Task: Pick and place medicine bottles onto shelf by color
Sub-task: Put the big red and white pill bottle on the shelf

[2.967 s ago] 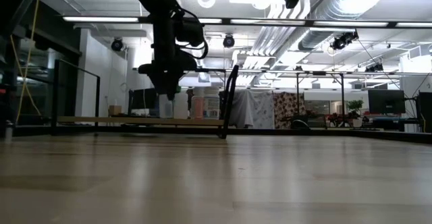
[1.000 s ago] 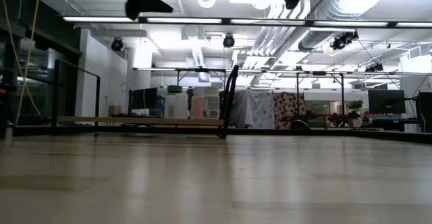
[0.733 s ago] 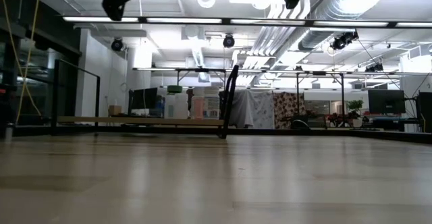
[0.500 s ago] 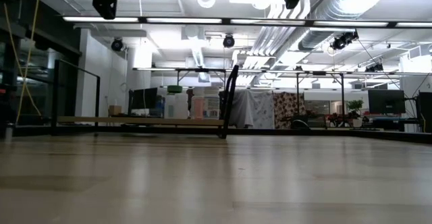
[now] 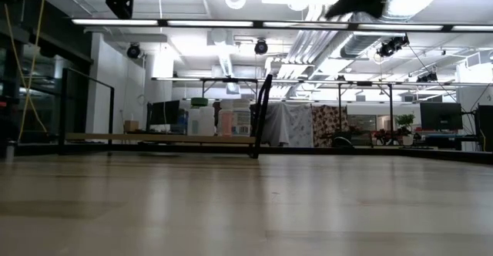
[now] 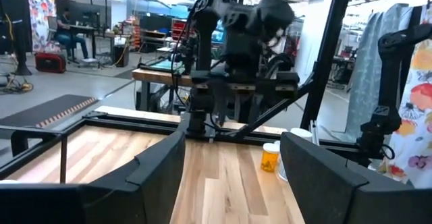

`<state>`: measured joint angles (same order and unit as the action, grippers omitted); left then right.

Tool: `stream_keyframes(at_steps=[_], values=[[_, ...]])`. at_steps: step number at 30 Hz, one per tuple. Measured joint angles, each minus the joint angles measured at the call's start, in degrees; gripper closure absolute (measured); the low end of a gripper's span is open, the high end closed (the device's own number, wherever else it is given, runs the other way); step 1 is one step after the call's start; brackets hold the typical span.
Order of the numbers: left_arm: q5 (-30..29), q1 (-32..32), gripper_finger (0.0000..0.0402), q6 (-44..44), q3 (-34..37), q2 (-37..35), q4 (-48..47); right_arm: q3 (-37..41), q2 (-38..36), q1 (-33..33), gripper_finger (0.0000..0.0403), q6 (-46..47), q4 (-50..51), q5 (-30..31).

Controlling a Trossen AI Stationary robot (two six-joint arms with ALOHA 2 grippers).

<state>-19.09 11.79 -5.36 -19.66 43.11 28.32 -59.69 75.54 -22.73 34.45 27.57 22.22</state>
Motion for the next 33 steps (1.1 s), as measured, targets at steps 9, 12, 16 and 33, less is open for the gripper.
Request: stream_keyframes(at_steps=[9,12,16,33], values=[[0.92,0.00,0.0167,-0.05,0.00,0.07,-0.24,-14.69,6.19,-16.91,0.0198,34.22,29.90,-8.78],[0.92,0.00,0.0167,-0.13,0.00,0.05,-0.24,-19.29,8.42,-22.10,0.0199,44.31,35.32,-9.00],[0.92,0.00,0.0167,-0.40,0.00,0.04,-0.22,-26.00,11.89,-26.89,0.0198,56.74,43.86,-11.13],[0.46,-0.04,0.0167,3.05,0.00,0.04,-0.18,-38.94,23.27,-34.48,0.0198,70.36,56.88,-15.41]])
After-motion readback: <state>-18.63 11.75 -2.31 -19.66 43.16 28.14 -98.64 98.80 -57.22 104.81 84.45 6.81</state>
